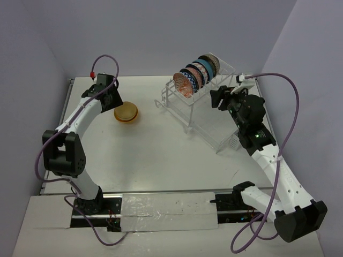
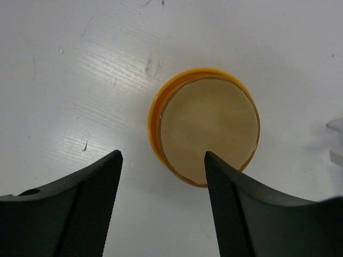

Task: Load the bowls into the dish rack

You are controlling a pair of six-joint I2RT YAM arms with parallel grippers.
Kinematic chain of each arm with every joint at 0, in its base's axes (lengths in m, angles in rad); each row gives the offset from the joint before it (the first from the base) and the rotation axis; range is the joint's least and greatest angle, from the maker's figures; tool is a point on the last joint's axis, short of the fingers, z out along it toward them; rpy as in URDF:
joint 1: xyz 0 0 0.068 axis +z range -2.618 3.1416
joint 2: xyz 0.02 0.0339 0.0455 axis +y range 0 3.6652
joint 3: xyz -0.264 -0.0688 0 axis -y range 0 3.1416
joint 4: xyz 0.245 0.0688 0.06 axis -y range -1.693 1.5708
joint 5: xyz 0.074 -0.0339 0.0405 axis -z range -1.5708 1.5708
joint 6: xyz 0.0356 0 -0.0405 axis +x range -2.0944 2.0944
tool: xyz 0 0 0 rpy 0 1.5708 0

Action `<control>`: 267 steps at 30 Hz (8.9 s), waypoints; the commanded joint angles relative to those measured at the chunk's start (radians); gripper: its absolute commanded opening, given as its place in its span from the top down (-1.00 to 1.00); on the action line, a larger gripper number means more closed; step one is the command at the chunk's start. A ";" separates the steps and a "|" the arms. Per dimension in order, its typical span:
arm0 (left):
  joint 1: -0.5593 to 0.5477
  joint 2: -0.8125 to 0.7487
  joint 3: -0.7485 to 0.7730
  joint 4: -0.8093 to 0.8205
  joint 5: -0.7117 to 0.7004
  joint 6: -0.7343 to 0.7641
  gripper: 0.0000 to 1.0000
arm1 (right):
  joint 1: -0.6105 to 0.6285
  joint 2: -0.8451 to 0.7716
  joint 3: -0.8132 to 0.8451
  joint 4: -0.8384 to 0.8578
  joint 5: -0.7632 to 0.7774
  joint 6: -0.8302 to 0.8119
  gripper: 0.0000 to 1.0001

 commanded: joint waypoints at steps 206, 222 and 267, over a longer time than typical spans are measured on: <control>-0.098 -0.711 -0.409 0.259 0.004 0.102 -0.99 | -0.042 0.642 -0.353 1.112 0.877 -0.932 1.00; -0.098 -0.718 -0.415 0.266 -0.005 0.107 -0.98 | -0.057 0.729 -0.296 1.238 0.955 -1.022 1.00; -0.099 -0.752 -0.418 0.272 -0.013 0.114 -0.97 | 0.014 0.824 -0.321 1.226 0.976 -1.090 0.85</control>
